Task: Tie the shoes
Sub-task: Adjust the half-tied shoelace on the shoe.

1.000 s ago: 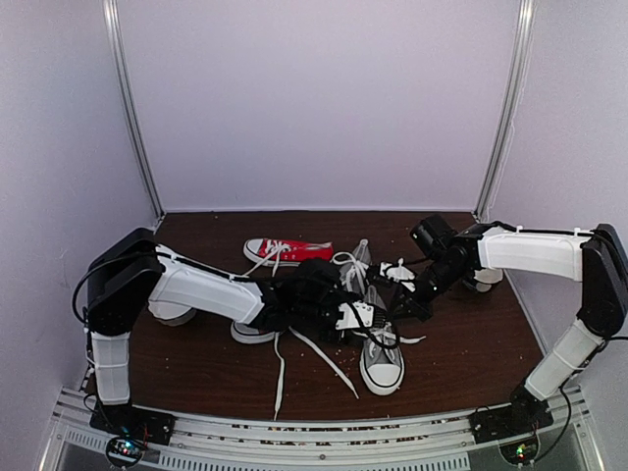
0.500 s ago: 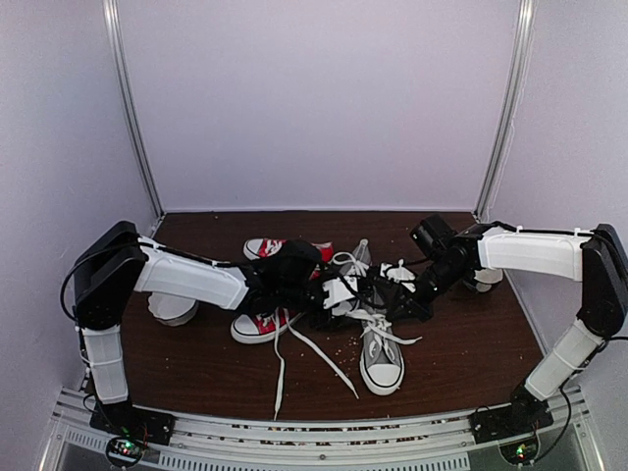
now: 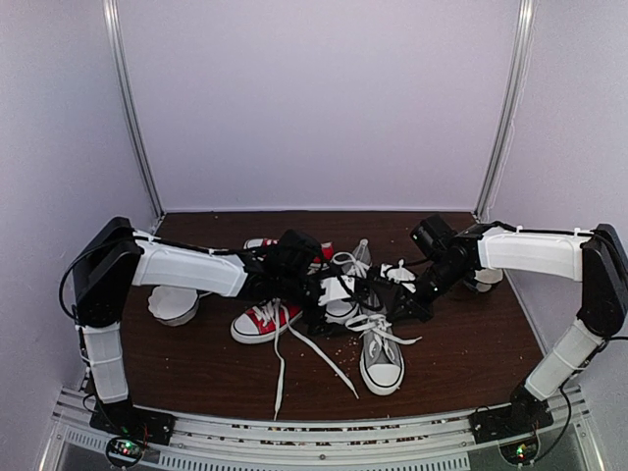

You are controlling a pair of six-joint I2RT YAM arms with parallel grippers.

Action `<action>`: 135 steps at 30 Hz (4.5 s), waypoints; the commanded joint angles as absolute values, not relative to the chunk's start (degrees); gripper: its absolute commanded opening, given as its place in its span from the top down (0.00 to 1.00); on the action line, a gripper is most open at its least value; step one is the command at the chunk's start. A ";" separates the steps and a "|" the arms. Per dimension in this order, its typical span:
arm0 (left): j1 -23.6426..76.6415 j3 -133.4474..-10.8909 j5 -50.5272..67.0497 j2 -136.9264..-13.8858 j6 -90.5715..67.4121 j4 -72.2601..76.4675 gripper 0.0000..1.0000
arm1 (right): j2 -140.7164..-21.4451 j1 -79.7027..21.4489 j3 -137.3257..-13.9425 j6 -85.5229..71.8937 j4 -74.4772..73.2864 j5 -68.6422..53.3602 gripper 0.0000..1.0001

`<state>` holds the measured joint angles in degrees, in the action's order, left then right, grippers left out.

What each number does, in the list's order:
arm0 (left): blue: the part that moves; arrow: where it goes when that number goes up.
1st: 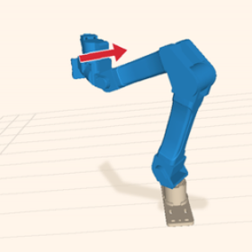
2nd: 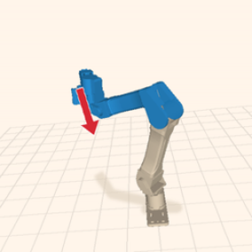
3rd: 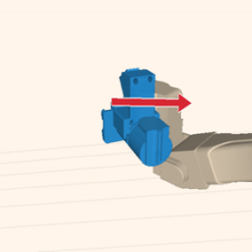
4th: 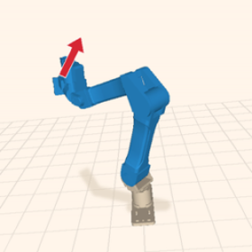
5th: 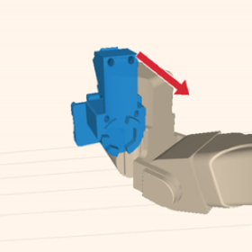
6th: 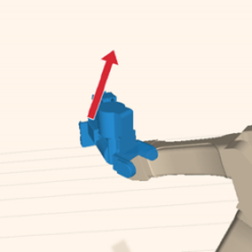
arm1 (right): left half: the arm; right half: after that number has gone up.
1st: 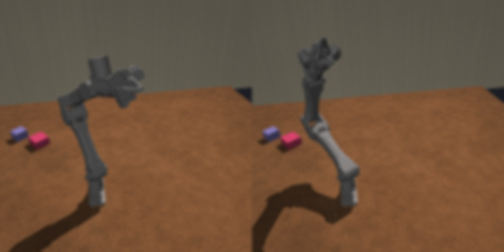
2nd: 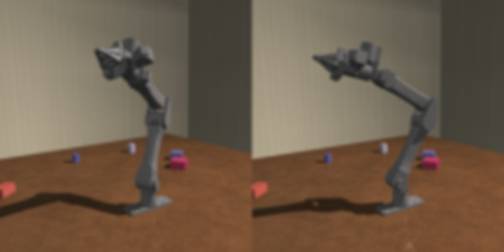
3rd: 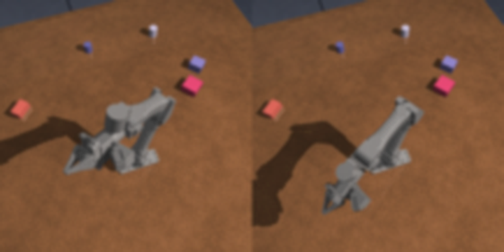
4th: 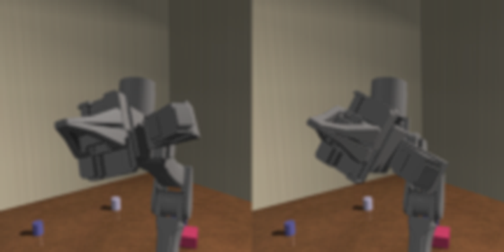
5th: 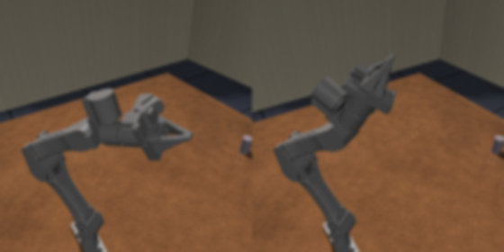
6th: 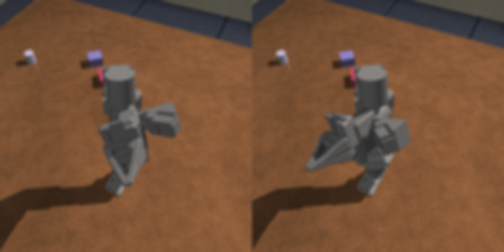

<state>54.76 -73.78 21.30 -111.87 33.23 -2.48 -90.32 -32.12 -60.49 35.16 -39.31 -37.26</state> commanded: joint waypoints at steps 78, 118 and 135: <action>63.19 -75.99 3.76 -116.72 34.50 7.42 0.23 | -88.66 -32.17 -59.85 33.31 -38.11 -41.13 1.00; 62.49 -75.92 6.77 -116.96 35.50 6.25 0.25 | -93.43 -33.75 -63.28 30.85 -37.49 -37.62 1.00; 62.58 -78.91 9.32 -119.55 36.45 5.47 0.26 | -90.92 -33.75 -61.95 29.88 -37.91 -38.98 1.00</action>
